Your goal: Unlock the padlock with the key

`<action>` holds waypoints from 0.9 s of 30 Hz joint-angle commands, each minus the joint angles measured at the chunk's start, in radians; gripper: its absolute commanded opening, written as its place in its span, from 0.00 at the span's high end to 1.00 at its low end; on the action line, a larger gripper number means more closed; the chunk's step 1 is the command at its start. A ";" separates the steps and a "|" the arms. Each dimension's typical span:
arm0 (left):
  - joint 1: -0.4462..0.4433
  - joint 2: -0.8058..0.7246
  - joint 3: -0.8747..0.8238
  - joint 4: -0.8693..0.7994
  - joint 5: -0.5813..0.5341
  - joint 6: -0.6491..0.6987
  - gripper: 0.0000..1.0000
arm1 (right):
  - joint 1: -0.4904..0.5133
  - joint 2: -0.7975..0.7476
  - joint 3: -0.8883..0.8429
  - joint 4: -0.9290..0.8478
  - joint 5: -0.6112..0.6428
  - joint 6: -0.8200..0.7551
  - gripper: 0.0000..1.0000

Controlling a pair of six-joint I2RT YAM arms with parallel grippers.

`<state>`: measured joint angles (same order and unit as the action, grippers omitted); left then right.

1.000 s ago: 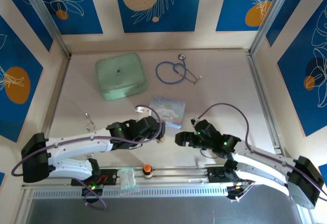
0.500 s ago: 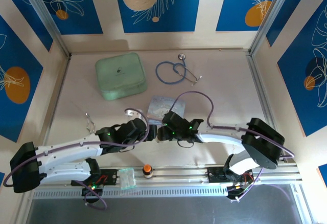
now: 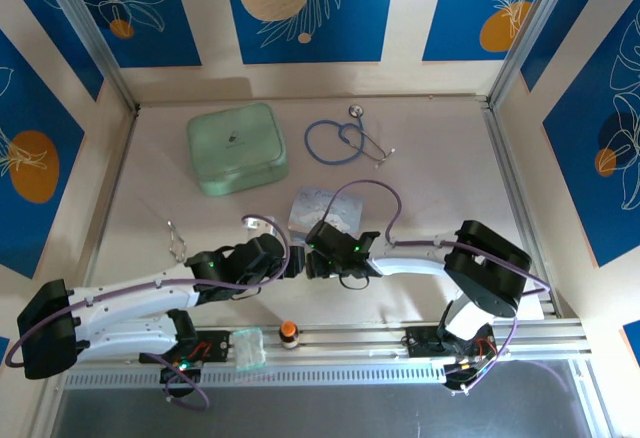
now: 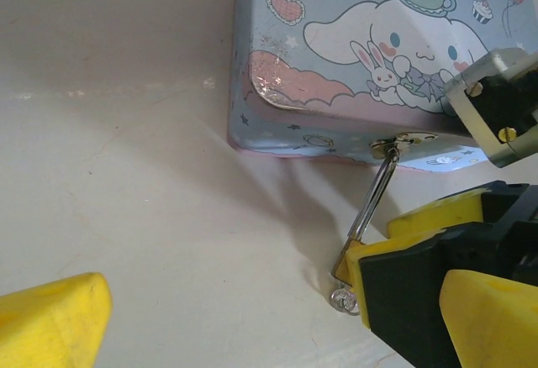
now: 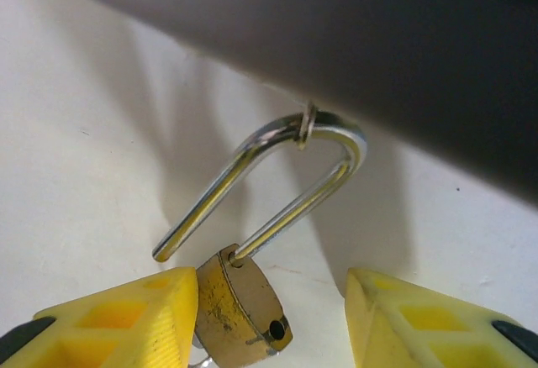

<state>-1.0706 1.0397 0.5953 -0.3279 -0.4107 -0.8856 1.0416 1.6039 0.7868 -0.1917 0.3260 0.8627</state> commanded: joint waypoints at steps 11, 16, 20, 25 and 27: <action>0.012 0.027 -0.001 0.022 -0.025 0.013 0.01 | 0.025 0.014 -0.079 0.076 -0.065 0.101 0.74; 0.015 0.061 0.060 -0.015 -0.074 0.103 0.01 | 0.017 -0.041 -0.154 0.118 -0.067 0.132 0.79; 0.026 0.090 0.102 0.006 -0.085 0.241 0.01 | -0.013 -0.082 -0.220 0.173 -0.110 0.141 0.85; 0.027 0.171 0.181 0.067 -0.033 0.591 0.01 | -0.068 -0.142 -0.335 0.296 -0.191 0.139 0.86; 0.027 0.226 0.239 0.035 -0.027 0.723 0.00 | -0.087 -0.173 -0.376 0.326 -0.218 0.127 0.85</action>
<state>-1.0508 1.2182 0.7635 -0.2955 -0.4526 -0.4286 0.9794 1.4319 0.4877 0.1825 0.2085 0.9569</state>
